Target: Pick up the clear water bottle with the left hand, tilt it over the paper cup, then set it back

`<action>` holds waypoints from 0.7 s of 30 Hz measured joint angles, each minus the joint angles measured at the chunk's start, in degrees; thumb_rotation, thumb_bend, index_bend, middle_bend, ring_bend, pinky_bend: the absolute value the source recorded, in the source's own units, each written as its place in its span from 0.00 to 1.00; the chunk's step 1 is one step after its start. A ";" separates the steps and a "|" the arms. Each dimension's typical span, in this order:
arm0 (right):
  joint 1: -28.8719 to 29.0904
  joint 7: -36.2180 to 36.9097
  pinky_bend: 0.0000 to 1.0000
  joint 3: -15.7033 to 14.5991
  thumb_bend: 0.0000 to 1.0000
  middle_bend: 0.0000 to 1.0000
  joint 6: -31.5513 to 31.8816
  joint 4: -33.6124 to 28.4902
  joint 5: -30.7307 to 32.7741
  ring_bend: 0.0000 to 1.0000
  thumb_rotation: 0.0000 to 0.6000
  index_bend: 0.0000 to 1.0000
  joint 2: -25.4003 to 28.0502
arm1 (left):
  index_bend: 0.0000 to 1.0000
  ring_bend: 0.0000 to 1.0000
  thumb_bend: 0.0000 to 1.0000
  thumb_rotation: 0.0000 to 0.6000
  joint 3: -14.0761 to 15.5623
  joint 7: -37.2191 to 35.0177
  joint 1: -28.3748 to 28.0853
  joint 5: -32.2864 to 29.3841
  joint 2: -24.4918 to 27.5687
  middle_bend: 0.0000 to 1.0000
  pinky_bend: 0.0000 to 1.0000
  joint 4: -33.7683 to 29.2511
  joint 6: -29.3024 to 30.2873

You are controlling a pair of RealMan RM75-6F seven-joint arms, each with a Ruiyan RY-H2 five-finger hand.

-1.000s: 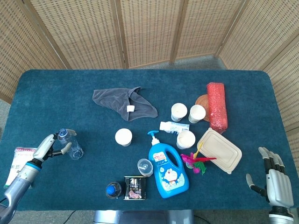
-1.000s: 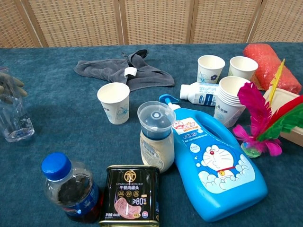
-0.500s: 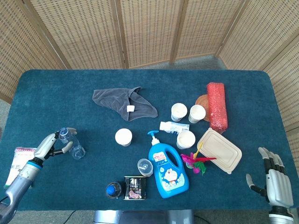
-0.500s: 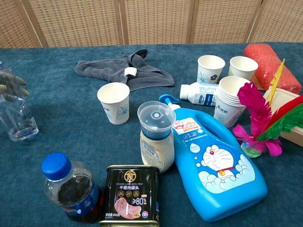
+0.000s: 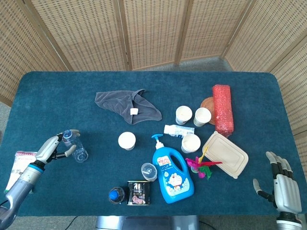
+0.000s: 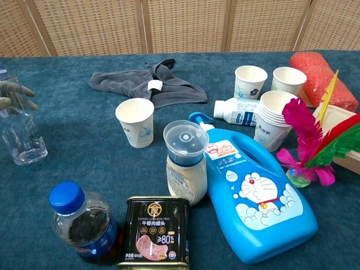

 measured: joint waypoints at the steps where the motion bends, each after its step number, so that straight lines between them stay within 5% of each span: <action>1: -0.01 0.01 0.00 -0.01 0.39 0.03 0.00 0.05 0.01 0.00 1.00 0.00 -0.01 | 0.19 0.21 0.43 0.43 -0.02 0.41 -0.06 -0.03 0.03 0.28 0.19 -0.06 -0.10; 21: -0.11 0.21 0.00 0.02 0.40 0.03 0.02 0.23 0.09 0.00 1.00 0.00 0.03 | 0.15 0.13 0.43 0.38 0.38 4.17 -0.50 0.06 0.05 0.21 0.13 -0.66 -0.84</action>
